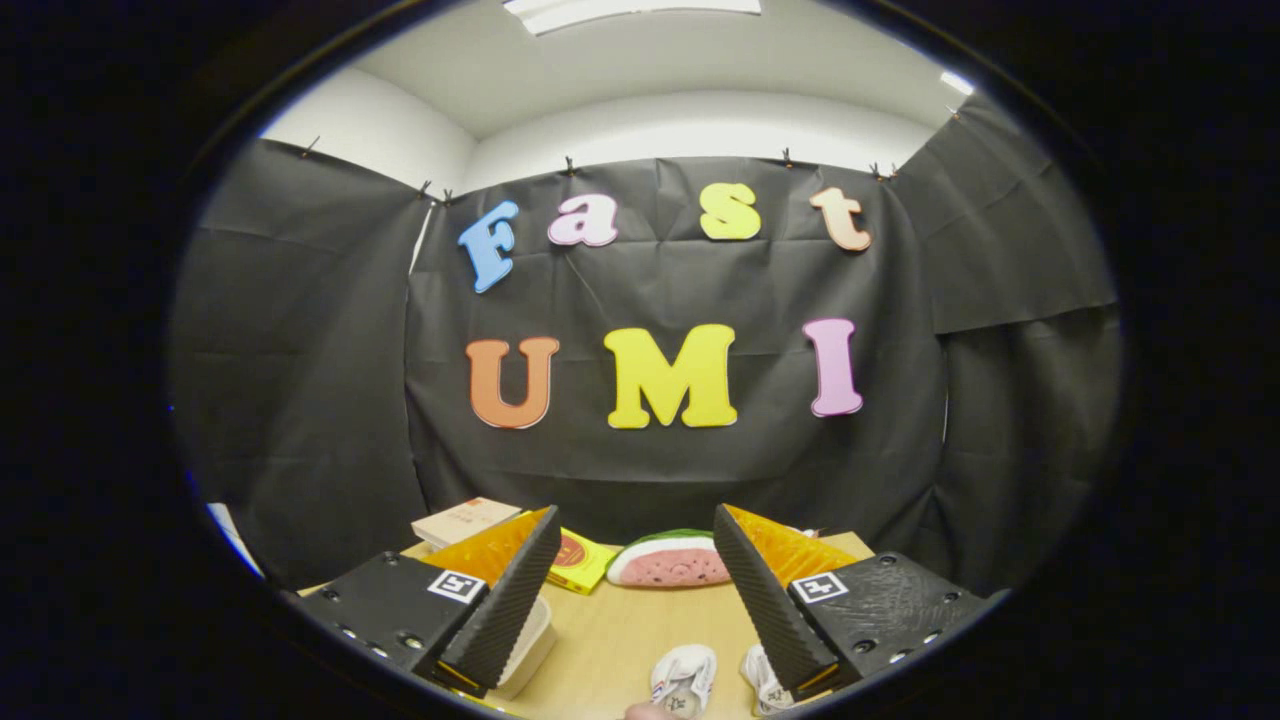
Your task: Open the storage box then place both shoes into the box .Put the left shoe in first, then the right shoe, with the right side of both shoes facing outward in a uniform manner.
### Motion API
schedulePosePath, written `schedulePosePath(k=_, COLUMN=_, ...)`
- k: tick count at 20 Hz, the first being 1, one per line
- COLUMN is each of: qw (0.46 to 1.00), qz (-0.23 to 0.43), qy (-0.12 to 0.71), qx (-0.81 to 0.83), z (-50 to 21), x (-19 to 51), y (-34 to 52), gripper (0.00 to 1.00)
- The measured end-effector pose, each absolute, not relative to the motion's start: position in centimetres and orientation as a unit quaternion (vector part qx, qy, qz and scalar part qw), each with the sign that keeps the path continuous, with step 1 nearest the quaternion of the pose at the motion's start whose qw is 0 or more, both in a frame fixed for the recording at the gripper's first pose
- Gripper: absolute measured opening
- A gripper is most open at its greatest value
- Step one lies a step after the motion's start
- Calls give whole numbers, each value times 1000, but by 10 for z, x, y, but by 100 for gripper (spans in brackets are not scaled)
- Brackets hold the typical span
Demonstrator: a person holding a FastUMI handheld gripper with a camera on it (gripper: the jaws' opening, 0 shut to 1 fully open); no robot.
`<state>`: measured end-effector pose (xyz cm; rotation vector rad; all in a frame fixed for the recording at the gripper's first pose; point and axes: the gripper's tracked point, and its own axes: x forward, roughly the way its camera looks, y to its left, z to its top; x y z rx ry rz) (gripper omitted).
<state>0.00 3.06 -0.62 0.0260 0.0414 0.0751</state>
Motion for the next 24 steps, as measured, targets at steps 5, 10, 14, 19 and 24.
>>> schedulePosePath(k=5, qw=998, qz=50, qy=38, qx=19, z=-20, x=4, y=55, gripper=93)
schedulePosePath(k=10, qw=990, qz=98, qy=92, qx=32, z=-65, x=6, y=100, gripper=94)
schedulePosePath(k=14, qw=972, qz=146, qy=172, qx=66, z=-127, x=6, y=141, gripper=95)
schedulePosePath(k=19, qw=947, qz=162, qy=264, qx=88, z=-206, x=6, y=165, gripper=95)
schedulePosePath(k=24, qw=917, qz=168, qy=332, qx=145, z=-259, x=9, y=180, gripper=95)
